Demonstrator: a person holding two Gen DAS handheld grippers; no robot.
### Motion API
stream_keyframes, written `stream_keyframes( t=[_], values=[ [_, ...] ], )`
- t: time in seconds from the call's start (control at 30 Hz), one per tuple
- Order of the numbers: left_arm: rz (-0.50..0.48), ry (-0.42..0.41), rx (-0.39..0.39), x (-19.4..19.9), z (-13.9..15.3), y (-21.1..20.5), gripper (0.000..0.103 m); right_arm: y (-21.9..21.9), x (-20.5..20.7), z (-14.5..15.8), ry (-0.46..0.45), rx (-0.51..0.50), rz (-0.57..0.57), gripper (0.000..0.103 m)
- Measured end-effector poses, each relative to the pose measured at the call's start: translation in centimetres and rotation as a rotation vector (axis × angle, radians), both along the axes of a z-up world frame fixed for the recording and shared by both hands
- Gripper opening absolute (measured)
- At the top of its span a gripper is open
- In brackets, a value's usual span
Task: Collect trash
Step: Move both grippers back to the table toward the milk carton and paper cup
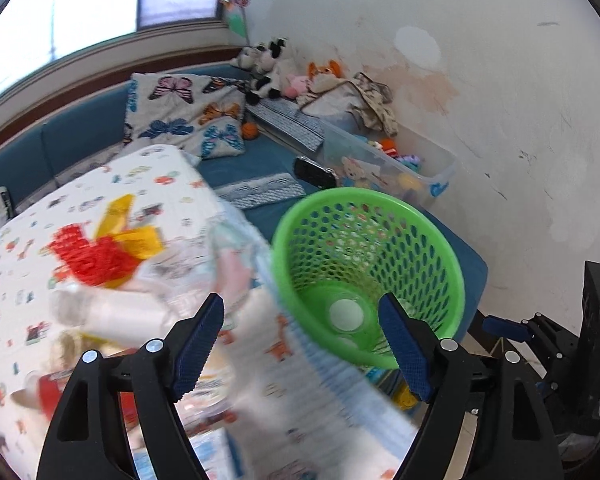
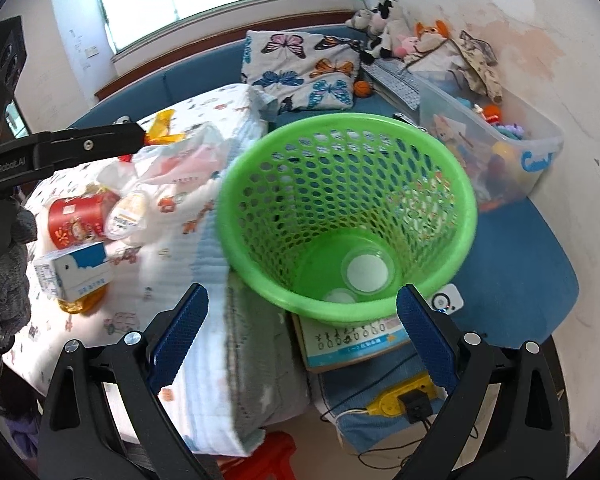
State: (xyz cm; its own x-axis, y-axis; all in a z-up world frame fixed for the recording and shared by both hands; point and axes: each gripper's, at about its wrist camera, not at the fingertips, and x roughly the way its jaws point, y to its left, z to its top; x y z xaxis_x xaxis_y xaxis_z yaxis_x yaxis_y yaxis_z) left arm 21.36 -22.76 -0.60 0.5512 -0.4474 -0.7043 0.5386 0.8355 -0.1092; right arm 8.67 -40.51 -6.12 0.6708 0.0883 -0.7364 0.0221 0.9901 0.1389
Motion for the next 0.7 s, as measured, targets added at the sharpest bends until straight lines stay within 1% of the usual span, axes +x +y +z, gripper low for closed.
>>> stream_keyframes(
  t=[0.23,0.33,0.6,0.7],
  values=[
    [0.095,-0.028,-0.016,-0.6,0.9,6.2,0.077,3.2,0.5,0.7,-0.015,-0.008,0.066,0.095],
    [0.149,-0.039,-0.019,-1.0,1.2,9.5,0.077,4.4,0.7,1.1,-0.021,-0.014,0.091,0.095],
    [0.246,-0.053,-0.011,-2.3,1.4,16.7,0.077,8.1,0.9,2.2,-0.037,-0.014,0.176,0.095],
    [0.274,-0.051,-0.013,-2.7,1.2,18.7,0.077,9.6,1.1,2.6,-0.036,-0.007,0.221,0.095]
  ],
)
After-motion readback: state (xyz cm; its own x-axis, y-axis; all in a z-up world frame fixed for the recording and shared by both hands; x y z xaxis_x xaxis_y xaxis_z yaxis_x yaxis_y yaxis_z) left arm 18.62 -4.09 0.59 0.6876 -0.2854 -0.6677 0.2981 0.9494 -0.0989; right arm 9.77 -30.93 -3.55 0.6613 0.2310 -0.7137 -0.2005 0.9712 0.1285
